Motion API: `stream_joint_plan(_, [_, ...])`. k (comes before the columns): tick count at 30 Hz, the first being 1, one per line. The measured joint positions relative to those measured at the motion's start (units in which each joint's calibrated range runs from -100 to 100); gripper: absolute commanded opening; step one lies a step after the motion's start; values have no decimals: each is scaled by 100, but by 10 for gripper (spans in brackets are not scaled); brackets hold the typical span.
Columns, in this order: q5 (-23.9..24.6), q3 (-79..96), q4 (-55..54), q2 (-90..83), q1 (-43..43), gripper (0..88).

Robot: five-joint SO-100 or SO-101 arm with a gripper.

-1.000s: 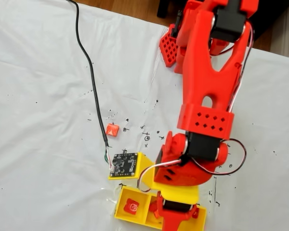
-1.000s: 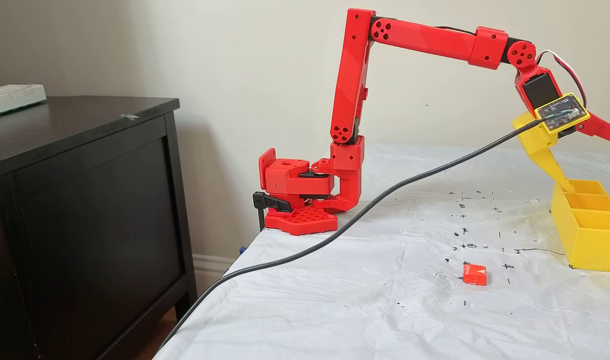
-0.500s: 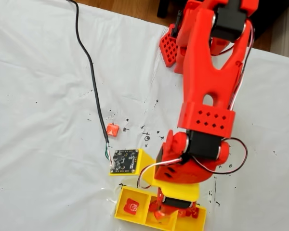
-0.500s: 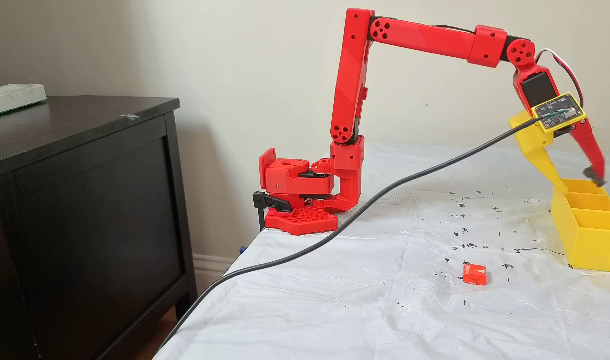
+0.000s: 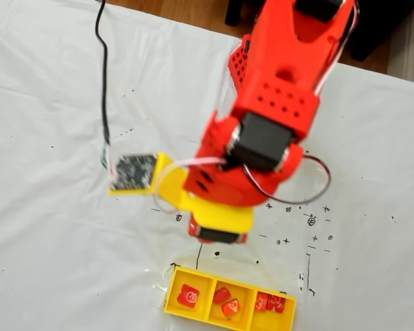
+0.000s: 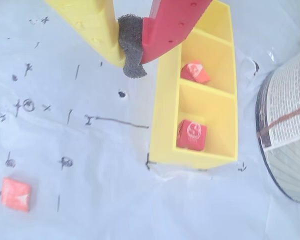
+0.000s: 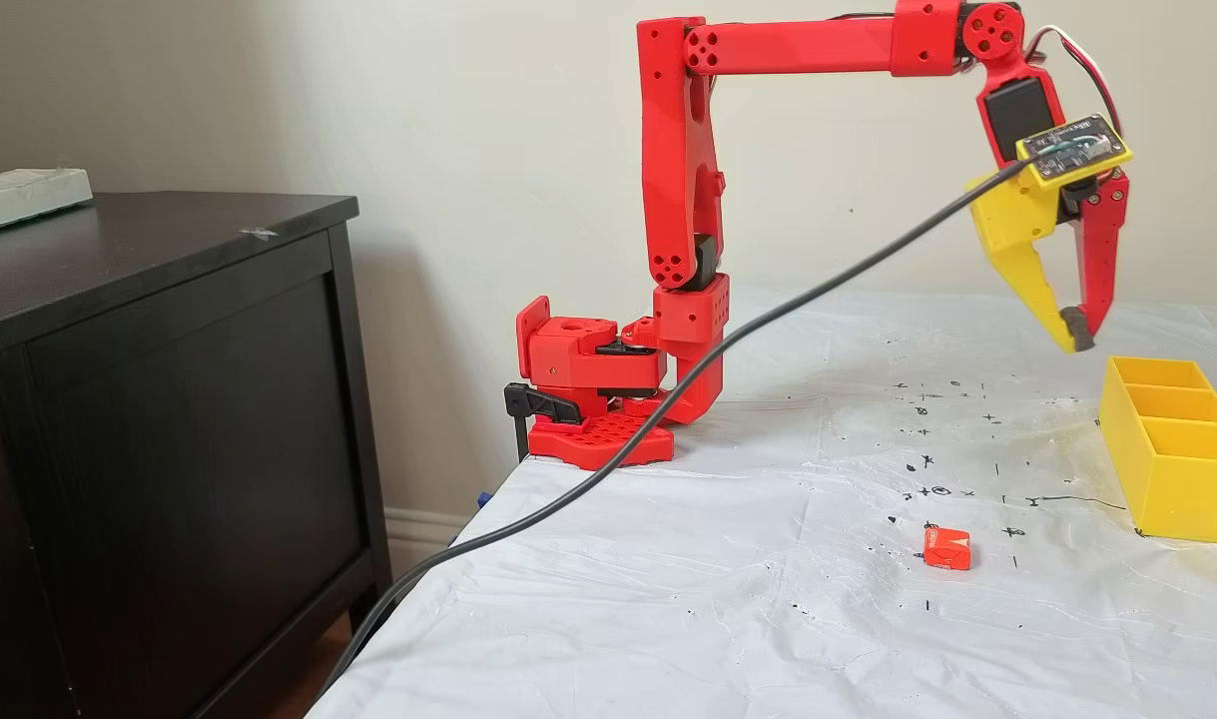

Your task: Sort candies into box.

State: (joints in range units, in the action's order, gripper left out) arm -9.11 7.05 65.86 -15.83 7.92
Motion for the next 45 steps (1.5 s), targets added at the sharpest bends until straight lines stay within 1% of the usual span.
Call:
stream_joint_plan(7, [-571,1015,259,-390,520,2])
stream_joint_plan(13, [-1006,1637,47,-390,1211,12])
stream_joint_plan(14, [-1070,1716,-24,-390,1284,76])
stream_joint_plan(15, [-1153,1803,-118,-390,1373,111])
stream_joint_plan(17, [-1245,1882,-196,-390,1479,106])
stream_joint_plan(20, [-1382,2101,-345,-390,1682,150])
stream_joint_plan(22, [-1421,2276,-495,-390,1812,222])
stream_joint_plan(23, [-1431,2372,-557,-390,1829,285])
stream_joint_plan(24, [-1441,2425,-612,-390,1845,316])
stream_joint_plan(26, [-1470,2460,-683,-356,1837,306])
stream_joint_plan(38, [-1568,2468,-1020,127,1959,307])
stream_joint_plan(42, [-1607,2468,-1075,272,1999,274])
stream_joint_plan(45, [-1612,2468,-1075,424,1999,274])
